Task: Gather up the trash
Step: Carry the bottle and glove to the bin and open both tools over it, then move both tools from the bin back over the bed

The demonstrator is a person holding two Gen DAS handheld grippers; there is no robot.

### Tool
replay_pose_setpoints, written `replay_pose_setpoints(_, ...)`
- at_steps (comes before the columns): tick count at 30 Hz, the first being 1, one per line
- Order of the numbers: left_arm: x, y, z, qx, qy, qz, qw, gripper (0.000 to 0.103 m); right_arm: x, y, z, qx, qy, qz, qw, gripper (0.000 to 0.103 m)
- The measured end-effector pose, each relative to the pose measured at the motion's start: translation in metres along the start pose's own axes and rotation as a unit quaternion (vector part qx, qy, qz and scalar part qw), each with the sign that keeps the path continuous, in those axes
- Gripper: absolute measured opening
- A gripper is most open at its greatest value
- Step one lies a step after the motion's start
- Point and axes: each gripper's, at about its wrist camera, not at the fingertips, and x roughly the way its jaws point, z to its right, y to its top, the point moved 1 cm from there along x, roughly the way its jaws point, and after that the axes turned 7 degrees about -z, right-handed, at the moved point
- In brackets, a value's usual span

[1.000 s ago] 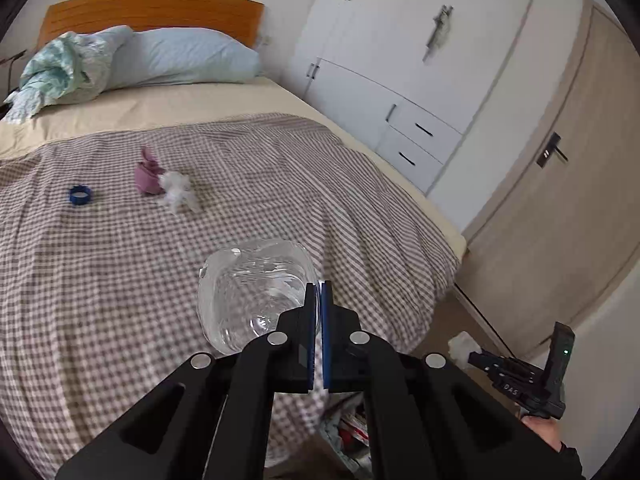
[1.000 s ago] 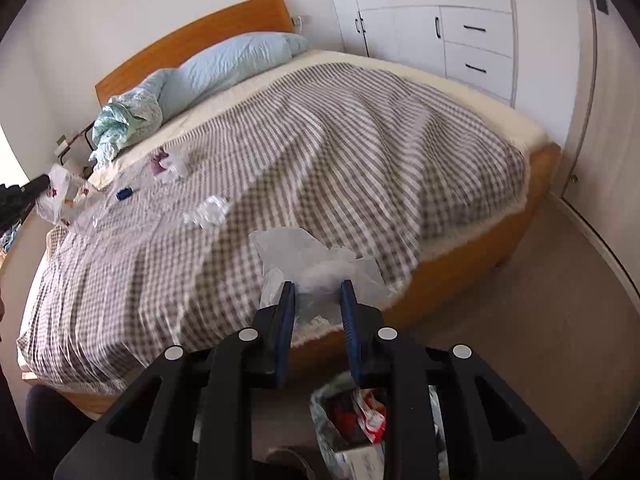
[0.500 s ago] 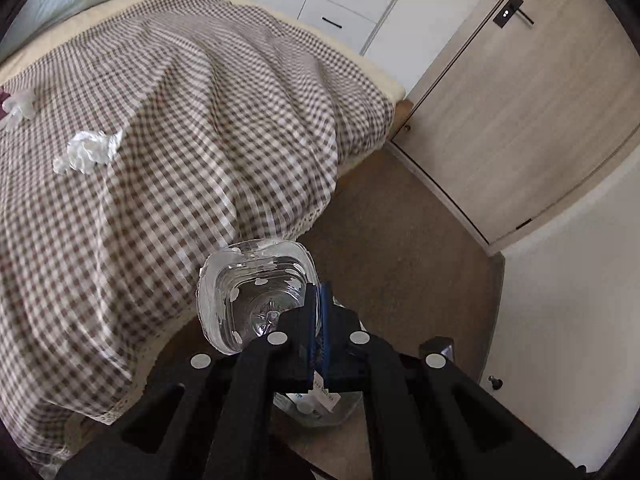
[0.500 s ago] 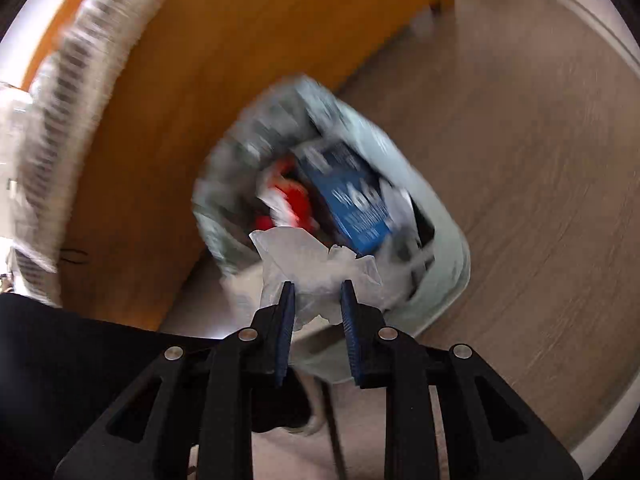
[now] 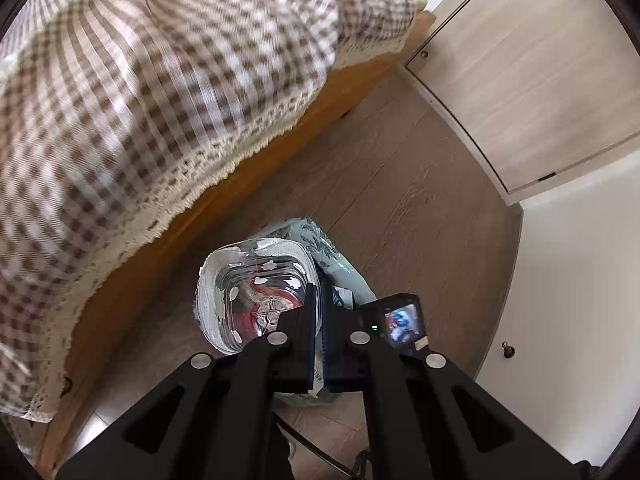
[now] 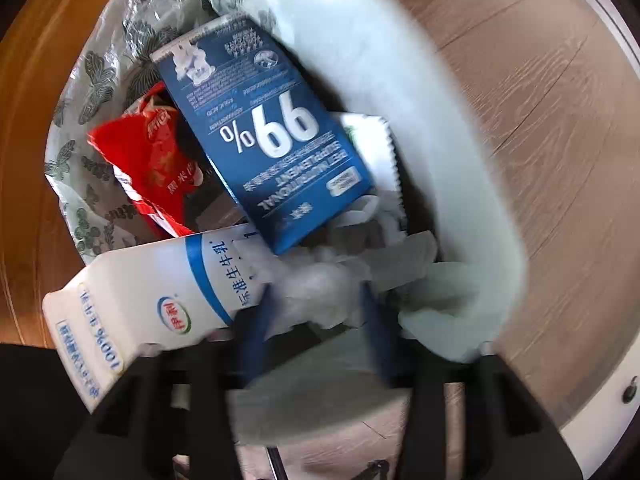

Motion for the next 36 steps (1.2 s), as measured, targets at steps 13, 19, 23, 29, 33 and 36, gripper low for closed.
replay_pose_setpoints(13,0.086,0.005,0.057,0.079,0.01,-0.121,0.9895,0.0,-0.121,-0.034,0.062,0.073,0.075,0.137,0.985,0.071)
replay_pose_setpoints(19,0.122,-0.019,0.081,0.093,0.015,-0.15,0.9841,0.0,-0.137,-0.037,0.085,0.132,0.078,0.157,0.976,0.071)
replay_pose_setpoints(23,0.168,-0.016,0.084,0.067,0.025,-0.186,0.9799,0.001,-0.138,-0.044,0.096,0.146,0.084,0.152,0.974,0.071)
replay_pose_setpoints(29,0.196,-0.022,0.082,0.07,0.072,-0.196,0.9754,0.049,-0.134,-0.055,0.096,0.142,0.089,0.143,0.975,0.071)
replay_pose_setpoints(33,0.18,-0.016,0.076,0.043,0.053,-0.193,0.9788,0.05,-0.13,-0.057,0.096,0.141,0.092,0.136,0.976,0.071)
replay_pose_setpoints(36,0.158,-0.012,0.065,0.024,0.05,-0.173,0.9833,0.05,-0.134,-0.058,0.092,0.135,0.093,0.139,0.977,0.071)
